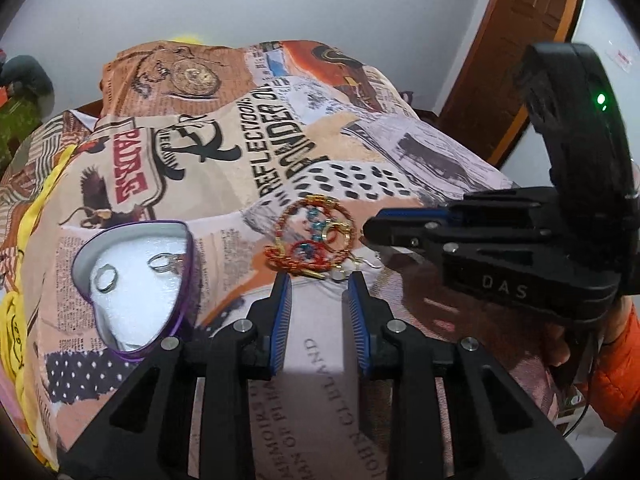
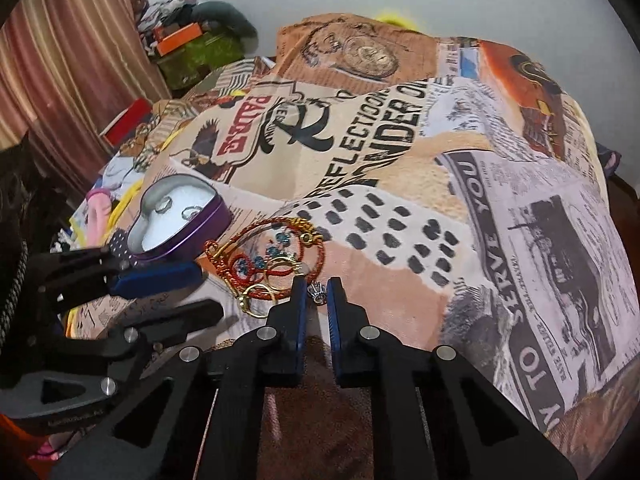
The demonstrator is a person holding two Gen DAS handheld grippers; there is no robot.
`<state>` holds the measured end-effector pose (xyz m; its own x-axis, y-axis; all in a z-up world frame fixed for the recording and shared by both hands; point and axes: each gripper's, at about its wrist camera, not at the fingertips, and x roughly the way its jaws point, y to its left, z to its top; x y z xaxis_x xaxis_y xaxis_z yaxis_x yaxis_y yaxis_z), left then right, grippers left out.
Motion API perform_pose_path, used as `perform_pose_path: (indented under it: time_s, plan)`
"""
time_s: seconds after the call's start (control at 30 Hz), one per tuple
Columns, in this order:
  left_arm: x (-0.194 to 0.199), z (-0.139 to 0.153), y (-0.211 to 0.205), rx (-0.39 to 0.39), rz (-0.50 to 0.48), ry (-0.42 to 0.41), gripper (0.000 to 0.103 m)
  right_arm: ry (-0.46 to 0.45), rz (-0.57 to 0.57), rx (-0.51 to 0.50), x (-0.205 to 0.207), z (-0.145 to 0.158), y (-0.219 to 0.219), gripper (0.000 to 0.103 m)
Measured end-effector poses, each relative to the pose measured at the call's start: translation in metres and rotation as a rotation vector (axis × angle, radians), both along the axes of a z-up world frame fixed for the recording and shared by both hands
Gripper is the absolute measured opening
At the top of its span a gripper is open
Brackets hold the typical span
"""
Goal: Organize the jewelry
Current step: 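Move the left gripper back to the pile and grasp a gold ring, then lower the gold ring into the heart tin foam and open the left gripper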
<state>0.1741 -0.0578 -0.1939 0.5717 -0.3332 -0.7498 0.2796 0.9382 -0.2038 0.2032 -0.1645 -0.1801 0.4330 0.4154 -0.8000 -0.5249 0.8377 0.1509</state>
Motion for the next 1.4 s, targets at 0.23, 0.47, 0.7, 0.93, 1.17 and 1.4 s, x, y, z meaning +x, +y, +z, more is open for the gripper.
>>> perform_pose_path:
  time_s: [0.23,0.47,0.7,0.93,1.17,1.4]
  plan:
    - [0.009,-0.006,-0.017,0.026,-0.028,0.008,0.028,-0.032,-0.038,0.024,-0.01,0.01,-0.013,0.009]
    - [0.019,-0.009,-0.023,0.034,-0.031,0.013,0.025,-0.06,-0.068,0.046,-0.015,0.019,-0.026,0.009]
    - [0.021,-0.01,-0.027,0.064,-0.024,-0.005,0.009,-0.072,-0.09,0.073,-0.018,0.025,-0.035,0.009]
    - [0.012,0.0,-0.023,0.038,-0.028,-0.009,0.007,-0.095,-0.088,0.087,-0.025,0.035,-0.031,0.009]
    - [-0.001,0.021,-0.012,0.018,-0.009,-0.061,0.007,-0.127,-0.078,0.101,-0.031,0.05,-0.022,0.009]
    - [-0.011,0.044,0.007,0.008,0.031,-0.118,0.007,-0.161,-0.055,0.111,-0.038,0.067,-0.005,0.009]
